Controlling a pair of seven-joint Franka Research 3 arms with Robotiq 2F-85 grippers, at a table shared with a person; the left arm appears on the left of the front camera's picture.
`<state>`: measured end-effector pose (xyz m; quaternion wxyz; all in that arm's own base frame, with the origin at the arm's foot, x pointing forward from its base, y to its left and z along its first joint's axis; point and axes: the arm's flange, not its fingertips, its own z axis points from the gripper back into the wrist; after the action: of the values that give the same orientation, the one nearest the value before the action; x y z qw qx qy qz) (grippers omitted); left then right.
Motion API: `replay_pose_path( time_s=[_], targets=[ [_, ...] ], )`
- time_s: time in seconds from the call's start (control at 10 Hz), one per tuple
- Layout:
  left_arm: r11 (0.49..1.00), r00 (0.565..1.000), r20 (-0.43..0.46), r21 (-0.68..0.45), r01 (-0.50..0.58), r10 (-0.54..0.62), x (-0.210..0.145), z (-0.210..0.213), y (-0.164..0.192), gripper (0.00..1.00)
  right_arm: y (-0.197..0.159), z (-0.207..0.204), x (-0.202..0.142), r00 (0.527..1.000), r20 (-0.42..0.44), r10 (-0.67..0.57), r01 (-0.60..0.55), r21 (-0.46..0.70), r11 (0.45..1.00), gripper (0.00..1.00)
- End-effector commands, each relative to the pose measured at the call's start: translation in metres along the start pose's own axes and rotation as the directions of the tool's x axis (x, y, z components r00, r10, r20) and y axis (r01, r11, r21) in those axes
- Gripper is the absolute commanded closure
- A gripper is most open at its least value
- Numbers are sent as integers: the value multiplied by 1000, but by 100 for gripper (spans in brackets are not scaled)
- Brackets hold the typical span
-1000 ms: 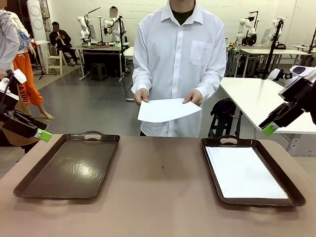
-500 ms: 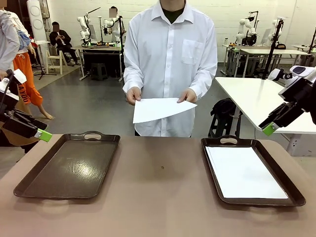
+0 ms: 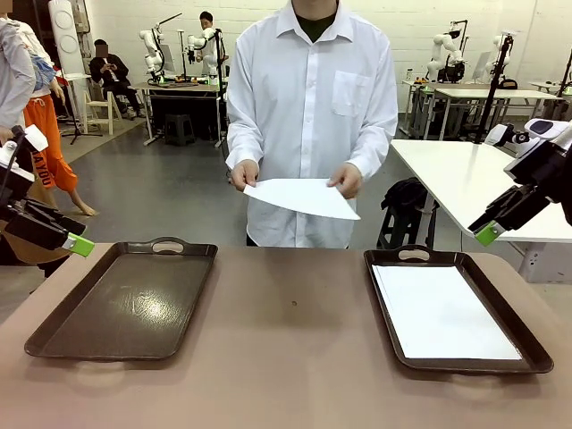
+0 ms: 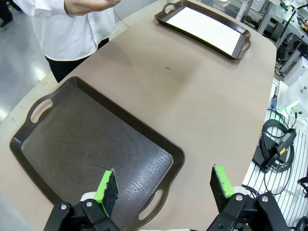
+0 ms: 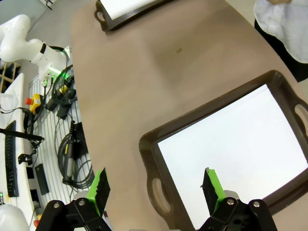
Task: Sort the A4 documents.
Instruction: Receive the A4 Paper.
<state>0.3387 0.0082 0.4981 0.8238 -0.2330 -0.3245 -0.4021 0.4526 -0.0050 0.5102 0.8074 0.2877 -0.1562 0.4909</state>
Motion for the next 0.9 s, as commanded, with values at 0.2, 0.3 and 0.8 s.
replay_pose_path(
  time_s=[0.2,0.3,0.8],
  targets=[
    [1000,1000,18,-9,13,-13,-2,-1,2,0,1,1,0,1000,0,1,-1,-1,1000,0],
    [1000,1000,18,-9,13,-13,-2,-1,2,0,1,1,0,1000,0,1,-1,-1,1000,0],
    [1000,1000,18,-9,13,-13,-2,-1,2,0,1,1,0,1000,0,1,-1,-1,1000,0]
  ],
)
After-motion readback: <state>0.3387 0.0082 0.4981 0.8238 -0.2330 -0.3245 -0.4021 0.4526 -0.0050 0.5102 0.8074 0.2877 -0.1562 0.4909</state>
